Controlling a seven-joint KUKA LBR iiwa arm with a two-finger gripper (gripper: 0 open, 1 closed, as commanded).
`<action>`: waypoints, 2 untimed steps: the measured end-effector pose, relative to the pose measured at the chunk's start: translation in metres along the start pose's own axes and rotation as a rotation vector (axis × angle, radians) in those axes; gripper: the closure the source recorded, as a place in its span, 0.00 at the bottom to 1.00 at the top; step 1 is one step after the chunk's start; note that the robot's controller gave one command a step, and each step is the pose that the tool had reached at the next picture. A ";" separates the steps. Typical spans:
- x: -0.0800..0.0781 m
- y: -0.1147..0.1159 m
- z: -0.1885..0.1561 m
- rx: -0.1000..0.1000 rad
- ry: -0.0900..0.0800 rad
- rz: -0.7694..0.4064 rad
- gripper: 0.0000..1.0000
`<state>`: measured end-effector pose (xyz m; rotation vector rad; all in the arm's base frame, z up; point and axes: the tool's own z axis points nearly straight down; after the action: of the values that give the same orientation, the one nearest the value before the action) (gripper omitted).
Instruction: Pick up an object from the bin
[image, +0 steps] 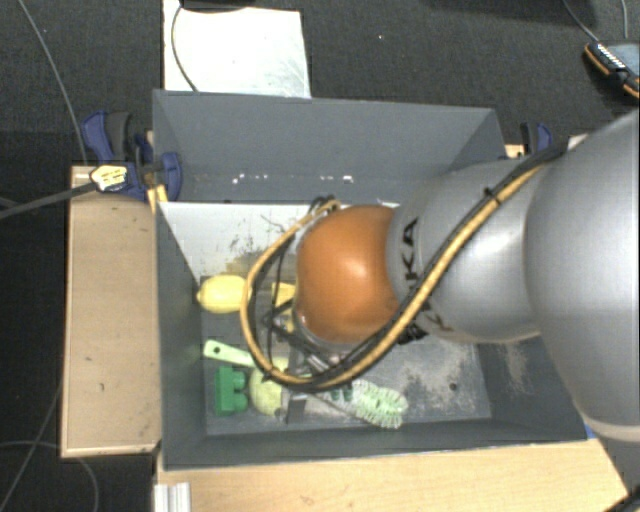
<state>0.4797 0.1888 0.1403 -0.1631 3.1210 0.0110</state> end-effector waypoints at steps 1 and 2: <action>-0.022 0.007 0.062 0.003 0.017 0.023 0.00; -0.029 -0.003 0.070 0.000 0.002 0.142 0.00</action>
Offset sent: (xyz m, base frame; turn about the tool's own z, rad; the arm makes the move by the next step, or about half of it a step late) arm 0.0301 0.0007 -0.0703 0.1417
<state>0.5099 0.1897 0.0704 0.0592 3.1277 0.0134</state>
